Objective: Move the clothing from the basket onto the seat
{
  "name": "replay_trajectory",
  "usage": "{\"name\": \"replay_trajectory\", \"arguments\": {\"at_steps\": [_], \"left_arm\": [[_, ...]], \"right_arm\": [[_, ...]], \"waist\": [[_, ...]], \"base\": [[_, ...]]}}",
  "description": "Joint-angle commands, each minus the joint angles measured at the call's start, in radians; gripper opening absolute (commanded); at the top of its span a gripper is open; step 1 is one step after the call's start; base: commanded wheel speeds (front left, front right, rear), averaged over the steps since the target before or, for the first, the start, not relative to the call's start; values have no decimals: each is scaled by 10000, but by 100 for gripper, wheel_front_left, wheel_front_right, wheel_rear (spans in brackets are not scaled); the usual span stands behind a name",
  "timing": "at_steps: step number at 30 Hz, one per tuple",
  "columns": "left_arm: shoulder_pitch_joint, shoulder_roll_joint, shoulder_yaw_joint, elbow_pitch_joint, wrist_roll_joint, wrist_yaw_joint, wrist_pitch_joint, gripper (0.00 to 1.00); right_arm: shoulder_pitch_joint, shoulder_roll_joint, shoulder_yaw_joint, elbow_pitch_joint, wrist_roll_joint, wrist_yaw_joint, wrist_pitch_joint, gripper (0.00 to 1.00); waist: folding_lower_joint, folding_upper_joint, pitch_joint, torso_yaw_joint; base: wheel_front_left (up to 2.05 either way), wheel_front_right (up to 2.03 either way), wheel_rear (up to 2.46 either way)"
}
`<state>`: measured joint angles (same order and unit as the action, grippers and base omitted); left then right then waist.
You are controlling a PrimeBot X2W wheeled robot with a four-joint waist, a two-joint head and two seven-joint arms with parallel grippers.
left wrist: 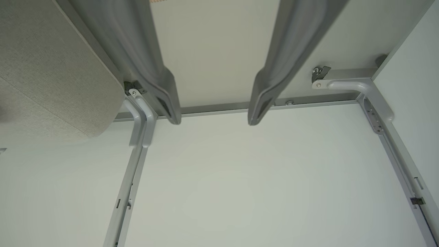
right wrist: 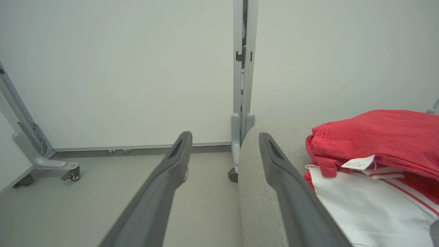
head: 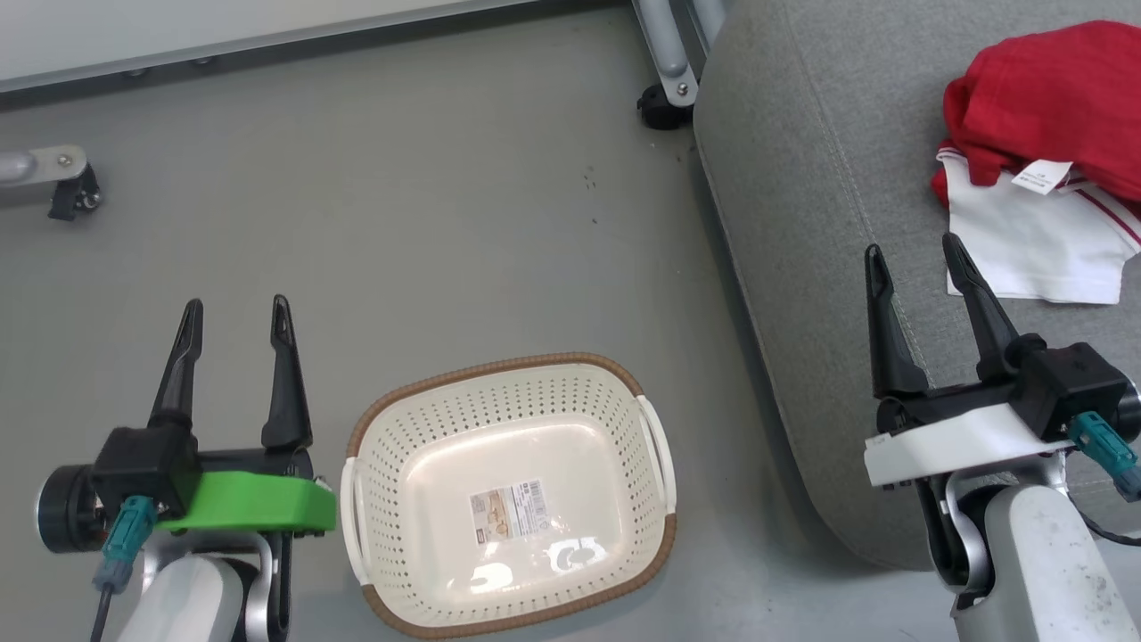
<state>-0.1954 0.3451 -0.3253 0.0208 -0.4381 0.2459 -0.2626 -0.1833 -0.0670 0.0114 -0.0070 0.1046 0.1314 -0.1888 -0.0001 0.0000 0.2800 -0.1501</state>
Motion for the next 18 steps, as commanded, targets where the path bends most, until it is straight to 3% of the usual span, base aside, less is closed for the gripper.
{"name": "replay_trajectory", "arguments": {"at_steps": [1, 18], "left_arm": [[347, -56, 136, 84, 18, -38, -25, 100], [2227, -426, 581, 800, 326, -479, -26, 100]], "right_arm": [[282, 51, -32, -105, -37, -14, 80, 100], [1997, 138, 402, -531, 86, -12, 839, 100]], "waist": [[1, 0, -523, 465], [1, 0, -1923, 503]], "base": [[0, 0, 0], [0, 0, 0]]}}
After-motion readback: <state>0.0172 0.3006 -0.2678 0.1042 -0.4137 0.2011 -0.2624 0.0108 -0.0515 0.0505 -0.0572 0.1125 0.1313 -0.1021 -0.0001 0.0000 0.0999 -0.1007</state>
